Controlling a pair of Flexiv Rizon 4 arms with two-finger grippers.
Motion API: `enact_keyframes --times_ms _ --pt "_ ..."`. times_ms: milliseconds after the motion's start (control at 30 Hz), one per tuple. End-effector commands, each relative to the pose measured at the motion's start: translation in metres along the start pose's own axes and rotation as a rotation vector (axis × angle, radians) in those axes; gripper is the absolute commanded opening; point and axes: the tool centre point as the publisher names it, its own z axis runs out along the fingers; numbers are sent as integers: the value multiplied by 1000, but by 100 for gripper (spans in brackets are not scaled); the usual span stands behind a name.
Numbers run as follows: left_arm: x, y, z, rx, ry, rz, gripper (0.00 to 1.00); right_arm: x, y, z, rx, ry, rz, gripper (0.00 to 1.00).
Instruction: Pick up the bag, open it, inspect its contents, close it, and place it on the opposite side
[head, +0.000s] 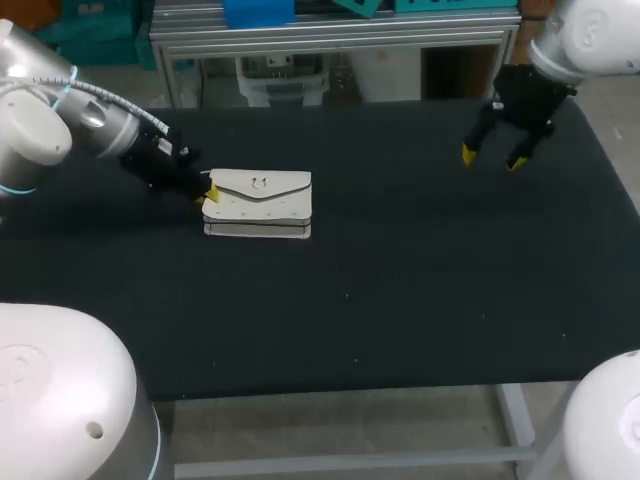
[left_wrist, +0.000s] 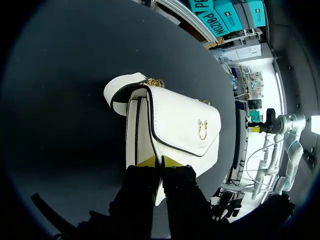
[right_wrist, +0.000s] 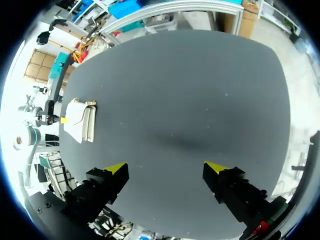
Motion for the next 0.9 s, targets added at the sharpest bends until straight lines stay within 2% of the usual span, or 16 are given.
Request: enact_keyframes --times_ms 33,233,367,633,900 --pt "-20 -24 -15 -28 -18 6 0 -25 18 -13 13 -13 19 100" --pt "-52 -50 -37 8 -72 4 0 -53 32 -30 10 -93 46 100" --pt "-76 -67 -53 32 -92 -7 0 -69 39 -38 13 -108 62 100" --pt "-125 -96 -84 49 -163 -28 0 -84 52 -47 14 -138 89 100" --pt "-161 -123 -110 55 -211 -58 0 -99 64 -53 16 -145 94 100"
